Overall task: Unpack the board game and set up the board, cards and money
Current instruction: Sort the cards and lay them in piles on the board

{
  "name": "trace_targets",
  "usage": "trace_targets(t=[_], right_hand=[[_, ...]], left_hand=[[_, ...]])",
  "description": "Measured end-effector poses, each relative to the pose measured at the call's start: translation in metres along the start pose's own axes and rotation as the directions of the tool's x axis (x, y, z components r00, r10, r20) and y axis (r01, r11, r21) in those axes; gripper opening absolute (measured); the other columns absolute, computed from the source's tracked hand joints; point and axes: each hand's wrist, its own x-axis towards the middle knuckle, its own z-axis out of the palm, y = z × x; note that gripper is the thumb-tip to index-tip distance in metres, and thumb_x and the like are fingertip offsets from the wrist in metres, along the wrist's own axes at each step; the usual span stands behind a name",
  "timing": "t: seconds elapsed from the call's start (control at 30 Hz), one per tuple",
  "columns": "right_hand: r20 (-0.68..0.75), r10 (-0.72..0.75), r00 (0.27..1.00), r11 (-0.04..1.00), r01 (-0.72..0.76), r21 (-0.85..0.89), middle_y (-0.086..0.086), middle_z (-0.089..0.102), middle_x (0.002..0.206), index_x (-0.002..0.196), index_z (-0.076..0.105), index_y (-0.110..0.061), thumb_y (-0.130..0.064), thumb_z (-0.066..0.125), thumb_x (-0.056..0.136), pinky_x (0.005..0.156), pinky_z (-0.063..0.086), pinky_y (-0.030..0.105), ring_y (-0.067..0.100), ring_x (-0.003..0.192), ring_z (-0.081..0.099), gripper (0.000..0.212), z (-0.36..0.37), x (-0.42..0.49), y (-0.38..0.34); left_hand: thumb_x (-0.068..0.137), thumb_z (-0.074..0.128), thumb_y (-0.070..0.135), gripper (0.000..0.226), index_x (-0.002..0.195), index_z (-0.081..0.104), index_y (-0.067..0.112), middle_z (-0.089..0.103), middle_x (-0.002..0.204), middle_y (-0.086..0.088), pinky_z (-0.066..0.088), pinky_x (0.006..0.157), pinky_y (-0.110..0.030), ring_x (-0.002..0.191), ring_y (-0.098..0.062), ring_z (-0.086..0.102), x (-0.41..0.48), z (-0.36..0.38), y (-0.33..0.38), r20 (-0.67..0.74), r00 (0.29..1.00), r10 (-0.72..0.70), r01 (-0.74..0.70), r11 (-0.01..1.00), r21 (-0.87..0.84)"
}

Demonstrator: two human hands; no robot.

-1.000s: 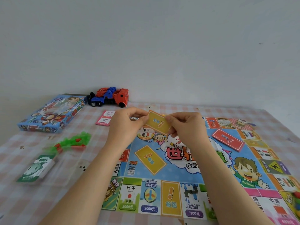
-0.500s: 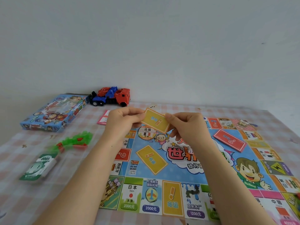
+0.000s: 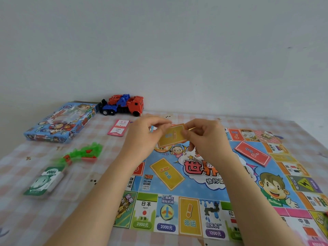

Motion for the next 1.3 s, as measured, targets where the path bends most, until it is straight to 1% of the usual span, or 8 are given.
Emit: trace_targets(t=[0.17,0.27,0.37,0.6,0.8,0.97,1.17,1.3], right_hand=[[-0.01,-0.06,0.998,0.997,0.059,-0.046,-0.009,0.064,0.054,0.081,0.069,-0.021,-0.01,0.064,0.087,0.042,0.043,0.017,0.004,0.04,0.056,0.013,0.003,0.0,0.002],[-0.063,-0.031,0.998,0.997,0.035,0.064,-0.005,0.07,0.063,0.085,0.071,-0.019,-0.013,0.069,0.085,0.045,0.048,0.018,0.004,0.046,0.061,0.007,0.001,0.001,0.0],[-0.067,0.056,0.996,0.972,-0.039,0.232,0.002,0.073,0.069,0.086,0.072,-0.013,-0.01,0.069,0.085,0.049,0.051,0.018,0.009,0.052,0.065,0.005,-0.002,0.001,-0.001],[0.063,0.153,0.986,0.888,-0.166,0.429,0.005,0.071,0.062,0.08,0.071,-0.006,-0.006,0.067,0.085,0.05,0.054,0.019,0.011,0.05,0.065,0.007,0.001,-0.001,-0.006],[-0.06,0.173,0.983,0.93,-0.143,0.339,0.001,0.068,0.06,0.08,0.073,-0.011,-0.011,0.07,0.084,0.048,0.049,0.017,0.005,0.05,0.06,0.005,-0.002,0.0,-0.003],[-0.059,0.172,0.983,0.948,-0.149,0.283,0.0,0.07,0.067,0.08,0.073,-0.015,-0.016,0.071,0.083,0.05,0.049,0.014,0.002,0.052,0.059,0.003,-0.005,0.0,-0.003],[0.214,0.175,0.961,0.977,-0.196,0.085,0.002,0.069,0.06,0.078,0.076,-0.011,-0.014,0.073,0.08,0.048,0.044,0.014,0.004,0.05,0.058,0.004,-0.011,-0.006,-0.009],[0.323,0.183,0.929,0.98,-0.148,-0.13,0.006,0.072,0.065,0.075,0.077,-0.013,-0.015,0.075,0.079,0.056,0.053,0.024,0.01,0.055,0.06,0.005,-0.002,-0.012,-0.011]], left_hand=[[0.082,0.07,0.026,0.008,0.086,0.073,0.033,0.065,0.079,0.02,0.041,0.061,-0.004,0.078,0.005,0.056,0.0,0.001,0.001,0.024,0.999,-0.026,0.025,0.999,0.035],[0.08,0.072,0.026,0.008,0.081,0.073,0.034,0.071,0.076,0.014,0.046,0.059,-0.006,0.07,0.004,0.063,0.001,-0.003,0.003,0.041,0.987,-0.154,0.159,0.971,-0.181],[0.081,0.072,0.023,0.005,0.082,0.074,0.027,0.074,0.077,0.01,0.047,0.059,-0.008,0.069,0.002,0.067,0.002,-0.005,0.005,0.048,0.951,-0.305,0.298,0.865,-0.404],[0.081,0.071,0.02,0.008,0.087,0.075,0.016,0.071,0.072,0.009,0.041,0.049,-0.005,0.056,0.008,0.061,0.0,-0.004,0.012,0.093,0.913,-0.396,0.39,0.787,-0.477],[0.079,0.074,0.02,0.002,0.077,0.074,0.019,0.07,0.064,0.009,0.045,0.052,-0.011,0.055,0.004,0.06,0.0,-0.008,0.012,0.209,0.898,-0.388,0.439,0.822,-0.363],[0.078,0.075,0.021,0.003,0.078,0.073,0.019,0.07,0.063,0.009,0.046,0.056,-0.016,0.055,0.002,0.061,0.0,-0.011,0.014,0.261,0.878,-0.401,0.47,0.825,-0.315],[0.085,0.067,0.031,0.016,0.083,0.073,0.017,0.067,0.066,0.009,0.044,0.053,-0.017,0.057,-0.002,0.056,0.003,-0.028,0.001,0.079,0.902,-0.424,0.427,0.852,-0.302],[0.08,0.073,0.029,0.012,0.08,0.071,0.017,0.067,0.065,0.008,0.046,0.053,-0.02,0.057,-0.005,0.058,0.001,-0.028,0.0,0.235,0.873,-0.427,0.461,0.881,-0.109]])
